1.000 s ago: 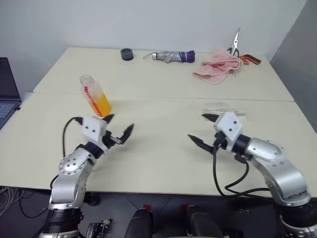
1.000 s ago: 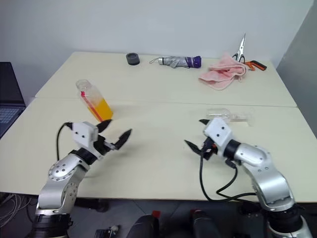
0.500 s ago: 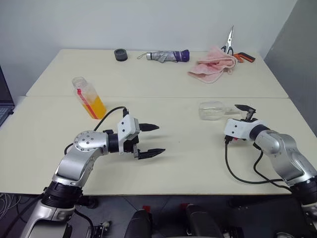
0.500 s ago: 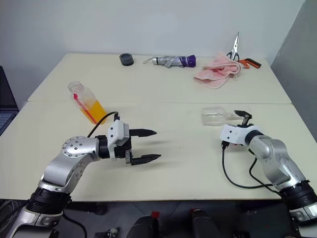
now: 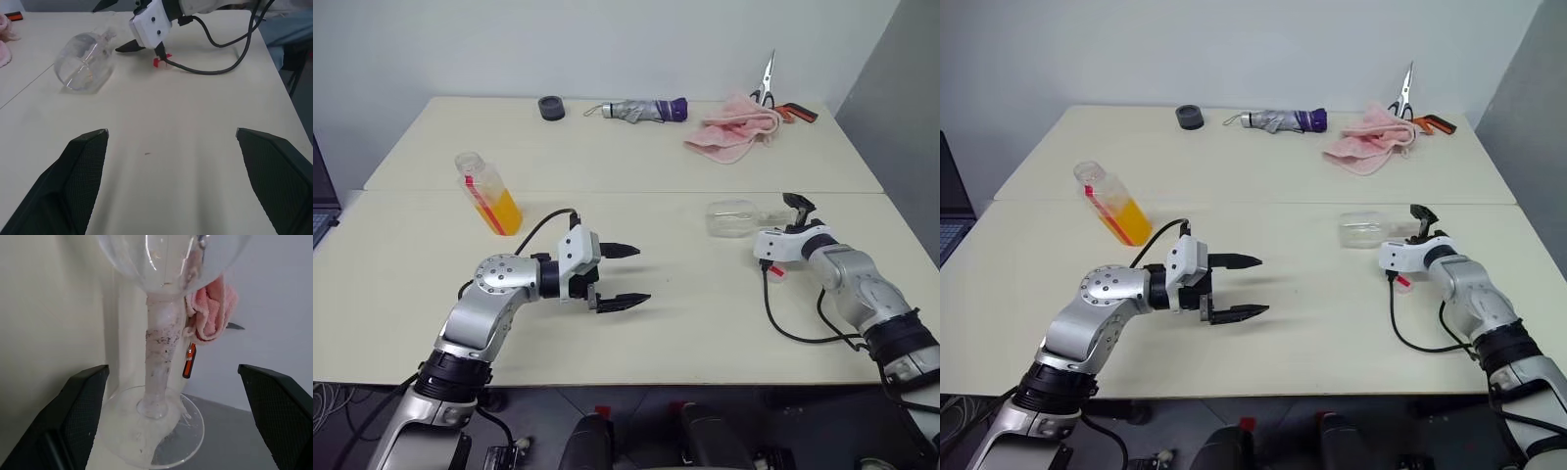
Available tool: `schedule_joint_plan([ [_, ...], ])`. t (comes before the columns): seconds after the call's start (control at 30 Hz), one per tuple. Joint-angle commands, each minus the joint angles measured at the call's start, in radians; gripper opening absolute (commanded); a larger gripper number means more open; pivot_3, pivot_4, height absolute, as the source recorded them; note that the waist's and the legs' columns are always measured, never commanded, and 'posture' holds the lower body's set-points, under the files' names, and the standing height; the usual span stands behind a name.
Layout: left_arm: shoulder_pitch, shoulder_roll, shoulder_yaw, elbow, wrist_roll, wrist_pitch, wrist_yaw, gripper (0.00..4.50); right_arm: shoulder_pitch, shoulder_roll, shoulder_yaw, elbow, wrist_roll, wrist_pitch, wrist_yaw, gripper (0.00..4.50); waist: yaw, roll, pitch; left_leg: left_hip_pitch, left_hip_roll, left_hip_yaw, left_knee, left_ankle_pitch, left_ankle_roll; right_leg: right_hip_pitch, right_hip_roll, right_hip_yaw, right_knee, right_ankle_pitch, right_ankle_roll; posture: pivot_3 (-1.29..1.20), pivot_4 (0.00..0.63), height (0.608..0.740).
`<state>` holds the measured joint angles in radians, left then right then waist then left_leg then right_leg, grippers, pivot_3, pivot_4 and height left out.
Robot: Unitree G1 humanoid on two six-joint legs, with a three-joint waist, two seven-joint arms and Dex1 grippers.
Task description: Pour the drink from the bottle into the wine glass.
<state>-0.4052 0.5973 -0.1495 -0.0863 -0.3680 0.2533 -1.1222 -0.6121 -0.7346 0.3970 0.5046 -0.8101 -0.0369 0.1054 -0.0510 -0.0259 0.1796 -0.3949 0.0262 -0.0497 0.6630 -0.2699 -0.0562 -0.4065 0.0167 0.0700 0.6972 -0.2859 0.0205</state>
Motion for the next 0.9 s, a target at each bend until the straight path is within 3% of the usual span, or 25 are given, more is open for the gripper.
schedule_joint_plan([
  [0.03, -0.025, -0.008, 0.012, -0.012, 0.005, -0.014, 0.007, 4.47, -0.035, 0.021, 0.01, 0.059, -0.023, -0.022, -0.058, 4.5, -0.001, 0.0, 0.0, 0.0, 0.0, 0.0, 0.0, 0.0, 0.0, 0.0, 0.0, 0.0, 0.0, 0.0, 0.0, 0.0, 0.15, 0.74],
  [0.17, -0.028, -0.013, 0.013, -0.013, 0.006, -0.011, 0.01, 4.47, -0.066, 0.045, 0.015, 0.122, -0.027, -0.031, -0.096, 4.5, -0.006, 0.0, 0.0, 0.001, 0.0, 0.0, 0.001, 0.0, 0.0, 0.0, 0.0, 0.0, 0.001, 0.0, 0.0, 0.0, 0.15, 0.74],
  [0.27, -0.029, -0.017, 0.015, -0.012, 0.006, -0.008, 0.014, 4.5, -0.087, 0.065, 0.023, 0.164, -0.03, -0.035, -0.118, 3.99, -0.007, 0.0, 0.0, 0.001, 0.0, 0.0, 0.001, 0.0, 0.0, 0.001, 0.0, 0.001, 0.001, 0.0, 0.0, 0.0, 0.15, 0.74],
  [0.63, -0.021, -0.017, 0.032, -0.018, 0.002, 0.009, 0.038, 4.5, -0.196, 0.14, 0.068, 0.376, -0.038, -0.085, -0.196, 0.2, -0.027, -0.001, -0.001, 0.003, 0.001, 0.001, 0.001, 0.0, 0.0, 0.002, 0.0, 0.001, 0.001, 0.0, 0.0, 0.0, 0.15, 0.74],
  [0.77, 0.027, 0.006, 0.104, -0.03, -0.017, 0.038, 0.083, 4.5, -0.191, 0.143, 0.014, 0.297, 0.027, -0.103, -0.193, 0.1, -0.034, -0.001, -0.001, 0.003, 0.001, 0.001, 0.001, 0.0, 0.0, 0.002, 0.0, 0.002, 0.002, 0.0, 0.0, 0.0, 0.15, 0.74],
  [0.9, 0.088, 0.024, 0.222, -0.047, -0.06, 0.091, 0.158, 4.5, -0.139, 0.218, -0.086, 0.123, 0.22, -0.137, -0.093, 0.1, -0.038, -0.001, 0.0, 0.003, 0.002, 0.0, 0.0, 0.0, 0.0, 0.001, -0.001, 0.002, 0.002, 0.0, 0.0, 0.0, 0.15, 0.74],
])
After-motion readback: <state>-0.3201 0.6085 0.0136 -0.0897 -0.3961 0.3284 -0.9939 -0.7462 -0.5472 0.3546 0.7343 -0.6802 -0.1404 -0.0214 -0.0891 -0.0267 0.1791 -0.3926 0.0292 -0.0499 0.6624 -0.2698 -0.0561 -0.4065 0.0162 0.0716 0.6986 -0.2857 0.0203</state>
